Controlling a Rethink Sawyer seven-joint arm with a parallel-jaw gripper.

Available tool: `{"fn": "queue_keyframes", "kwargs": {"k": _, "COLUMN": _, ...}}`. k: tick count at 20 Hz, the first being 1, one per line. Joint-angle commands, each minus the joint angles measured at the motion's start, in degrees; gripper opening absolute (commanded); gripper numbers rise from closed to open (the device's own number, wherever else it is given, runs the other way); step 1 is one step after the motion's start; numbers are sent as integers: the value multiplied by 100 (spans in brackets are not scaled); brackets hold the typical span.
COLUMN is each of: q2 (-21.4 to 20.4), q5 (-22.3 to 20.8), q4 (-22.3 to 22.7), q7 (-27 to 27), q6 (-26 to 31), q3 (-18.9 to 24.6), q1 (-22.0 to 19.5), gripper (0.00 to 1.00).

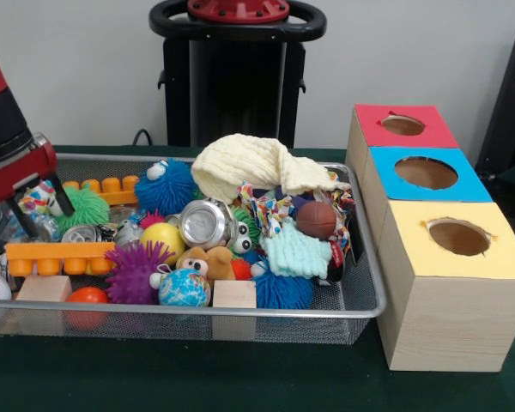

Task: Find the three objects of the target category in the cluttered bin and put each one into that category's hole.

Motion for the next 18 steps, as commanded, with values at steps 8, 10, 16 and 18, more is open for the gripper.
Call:
{"fn": "queue_keyframes", "kwargs": {"k": 8, "q2": 200, "q5": -149, "q4": -815, "q7": 87, "q6": 67, "q3": -17, "q1": 124, "gripper": 100}}
{"fn": "queue_keyframes", "kwargs": {"k": 10, "q2": 153, "q5": -166, "q4": -839, "q7": 54, "q6": 88, "q3": -13, "q1": 116, "gripper": 100}}
{"fn": "queue_keyframes", "kwargs": {"k": 16, "q2": 144, "q5": -203, "q4": -966, "q7": -44, "q6": 182, "q3": -23, "q1": 118, "gripper": 100}}
{"fn": "queue_keyframes", "kwargs": {"k": 18, "q2": 186, "q5": -212, "q4": -1001, "q7": -90, "q6": 181, "q3": -10, "q1": 98, "gripper": 100}}
